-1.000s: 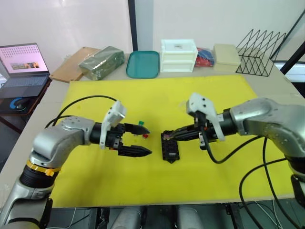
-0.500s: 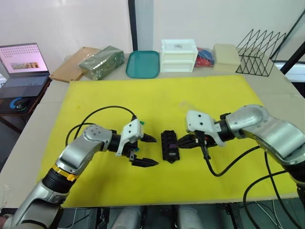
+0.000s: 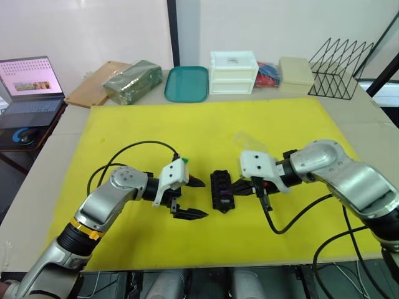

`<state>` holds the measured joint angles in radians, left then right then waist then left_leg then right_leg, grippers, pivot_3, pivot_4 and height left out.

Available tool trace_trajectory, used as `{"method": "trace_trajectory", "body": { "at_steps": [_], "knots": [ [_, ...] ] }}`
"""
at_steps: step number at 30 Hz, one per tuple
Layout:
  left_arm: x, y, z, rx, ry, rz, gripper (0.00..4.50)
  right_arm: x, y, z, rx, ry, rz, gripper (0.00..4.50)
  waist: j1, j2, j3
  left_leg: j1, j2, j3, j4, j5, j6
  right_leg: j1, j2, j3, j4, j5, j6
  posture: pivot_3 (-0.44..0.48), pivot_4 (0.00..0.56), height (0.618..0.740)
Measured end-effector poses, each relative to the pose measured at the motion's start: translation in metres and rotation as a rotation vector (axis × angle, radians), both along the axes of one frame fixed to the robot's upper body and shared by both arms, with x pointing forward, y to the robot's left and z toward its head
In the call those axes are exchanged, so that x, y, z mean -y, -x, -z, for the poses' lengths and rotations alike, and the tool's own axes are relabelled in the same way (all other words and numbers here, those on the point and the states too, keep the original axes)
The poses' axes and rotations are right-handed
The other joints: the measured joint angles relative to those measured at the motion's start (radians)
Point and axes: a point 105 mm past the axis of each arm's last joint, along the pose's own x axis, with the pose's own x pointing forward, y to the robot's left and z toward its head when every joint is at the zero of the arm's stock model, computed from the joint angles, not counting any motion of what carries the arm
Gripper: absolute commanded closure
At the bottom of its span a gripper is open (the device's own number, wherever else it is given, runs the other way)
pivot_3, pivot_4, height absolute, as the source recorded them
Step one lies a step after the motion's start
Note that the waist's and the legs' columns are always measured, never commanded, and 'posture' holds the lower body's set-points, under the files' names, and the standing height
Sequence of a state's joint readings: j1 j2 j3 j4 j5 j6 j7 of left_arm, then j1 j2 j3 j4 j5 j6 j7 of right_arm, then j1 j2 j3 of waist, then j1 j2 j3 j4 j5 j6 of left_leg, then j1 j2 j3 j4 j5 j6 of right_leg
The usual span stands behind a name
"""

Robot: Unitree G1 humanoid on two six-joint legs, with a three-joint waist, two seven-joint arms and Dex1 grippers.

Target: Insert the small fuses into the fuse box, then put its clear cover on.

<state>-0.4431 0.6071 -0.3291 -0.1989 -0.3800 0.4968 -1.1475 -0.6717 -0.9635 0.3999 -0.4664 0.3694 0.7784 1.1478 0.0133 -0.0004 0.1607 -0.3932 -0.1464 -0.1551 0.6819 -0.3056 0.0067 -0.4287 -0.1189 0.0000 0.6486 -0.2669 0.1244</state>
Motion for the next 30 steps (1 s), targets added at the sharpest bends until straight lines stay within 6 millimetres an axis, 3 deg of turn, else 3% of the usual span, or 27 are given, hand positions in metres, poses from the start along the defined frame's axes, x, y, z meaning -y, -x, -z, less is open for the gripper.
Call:
{"method": "trace_trajectory", "body": {
  "at_steps": [30],
  "knots": [
    [0.0023,-0.0013,-0.0021,0.007,0.003,-0.016,0.06,0.0007,-0.0010,0.0074,-0.025,0.017,0.027,4.50,0.000,0.000,0.000,0.000,0.000,0.000,0.000,0.000,0.000,0.000,0.000,0.000,0.000,0.000,0.000,0.000,0.150,0.740]
  ]
}}
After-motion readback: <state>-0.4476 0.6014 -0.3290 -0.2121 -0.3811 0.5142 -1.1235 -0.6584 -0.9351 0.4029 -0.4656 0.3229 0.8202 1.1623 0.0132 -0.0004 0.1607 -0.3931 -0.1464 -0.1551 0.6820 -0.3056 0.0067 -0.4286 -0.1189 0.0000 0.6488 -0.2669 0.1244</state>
